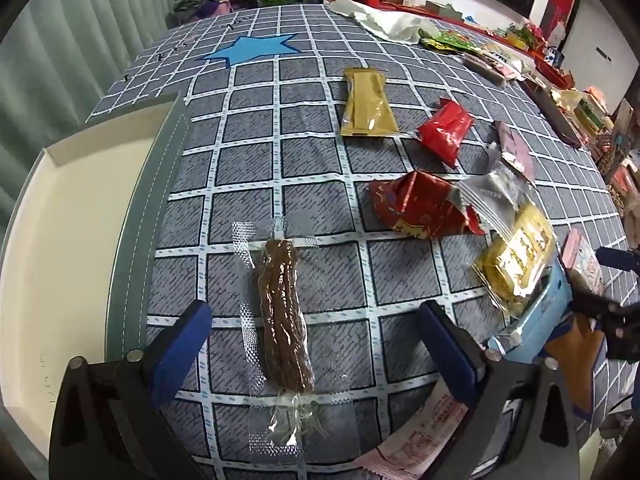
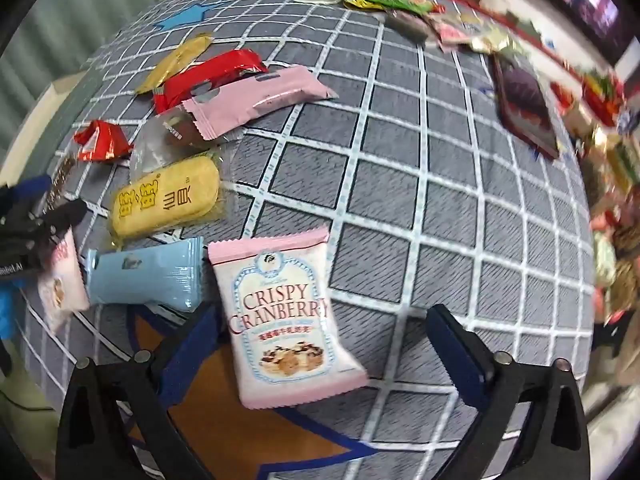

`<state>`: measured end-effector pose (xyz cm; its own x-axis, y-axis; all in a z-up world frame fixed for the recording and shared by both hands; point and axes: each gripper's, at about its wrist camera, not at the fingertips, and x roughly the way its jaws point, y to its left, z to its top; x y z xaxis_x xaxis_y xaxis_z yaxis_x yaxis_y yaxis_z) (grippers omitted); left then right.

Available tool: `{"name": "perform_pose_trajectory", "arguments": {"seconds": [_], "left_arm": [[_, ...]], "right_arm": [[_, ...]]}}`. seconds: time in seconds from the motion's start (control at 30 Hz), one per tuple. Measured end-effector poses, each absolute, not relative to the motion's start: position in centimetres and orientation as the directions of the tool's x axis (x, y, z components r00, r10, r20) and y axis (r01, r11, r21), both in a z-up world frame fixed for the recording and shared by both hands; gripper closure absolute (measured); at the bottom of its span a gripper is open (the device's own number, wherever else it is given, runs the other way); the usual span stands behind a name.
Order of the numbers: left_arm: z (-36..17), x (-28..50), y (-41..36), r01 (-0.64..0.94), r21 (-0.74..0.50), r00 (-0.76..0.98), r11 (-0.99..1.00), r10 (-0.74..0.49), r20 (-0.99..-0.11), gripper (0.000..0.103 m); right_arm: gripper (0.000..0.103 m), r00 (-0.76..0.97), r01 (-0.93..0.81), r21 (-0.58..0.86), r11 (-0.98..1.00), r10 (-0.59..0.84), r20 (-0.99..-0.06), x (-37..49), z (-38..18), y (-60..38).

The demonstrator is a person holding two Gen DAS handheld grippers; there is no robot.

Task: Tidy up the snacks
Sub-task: 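Drop the jerky stick from the left gripper into the tray while the right gripper carries the cranberry bag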

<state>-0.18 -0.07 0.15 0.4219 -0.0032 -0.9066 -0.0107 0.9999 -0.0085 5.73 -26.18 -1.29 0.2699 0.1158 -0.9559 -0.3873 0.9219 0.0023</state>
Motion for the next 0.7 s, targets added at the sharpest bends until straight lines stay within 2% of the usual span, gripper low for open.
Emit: {"name": "perform_pose_trajectory", "arguments": {"seconds": [0.03,0.07,0.1,0.13,0.17,0.27,0.47,0.6,0.7], "left_arm": [[0.4,-0.4,-0.2,-0.002,-0.007,0.432,1.000,-0.006,-0.902,0.014],[0.6,-0.6,-0.2,0.007,-0.009,0.439,1.000,-0.012,-0.898,0.026],[0.8,-0.7,-0.3,0.014,-0.011,0.444,1.000,-0.016,-0.896,0.043],[1.1,-1.0,-1.1,0.013,-0.014,0.446,1.000,-0.019,-0.895,0.053],[1.0,-0.3,-1.5,0.018,-0.028,0.446,0.999,-0.033,-0.894,0.058],[1.1,-1.1,-0.7,0.008,-0.096,0.448,0.995,-0.089,-0.890,0.062],[2.7,-3.8,-0.7,0.012,-0.075,0.489,0.997,-0.071,-0.869,0.062],[5.0,-4.8,0.6,0.011,-0.130,0.531,0.991,-0.116,-0.839,0.062],[6.6,-5.7,1.9,0.004,-0.120,0.575,0.993,-0.101,-0.812,0.062]], "right_arm": [[0.026,0.278,-0.389,0.002,0.921,0.119,-0.953,5.5,-1.1,-26.2],[0.036,0.287,-0.387,0.001,0.922,0.121,-0.950,5.7,-0.8,-26.1],[0.061,0.293,-0.377,0.000,0.926,0.119,-0.949,5.6,-0.4,-26.2],[0.061,0.284,-0.358,0.012,0.934,0.121,-0.951,5.7,-0.4,-26.5],[0.061,0.274,-0.340,0.034,0.940,0.133,-0.953,6.1,-0.3,-26.7],[0.061,0.264,-0.286,0.110,0.952,0.188,-0.946,6.4,0.4,-28.2],[0.061,0.292,-0.297,0.162,0.941,0.251,-0.923,5.3,3.0,-28.7],[0.061,0.295,-0.329,0.194,0.924,0.296,-0.908,4.2,4.8,-26.6],[0.061,0.292,-0.373,0.204,0.905,0.323,-0.900,3.7,5.8,-24.3]]}}
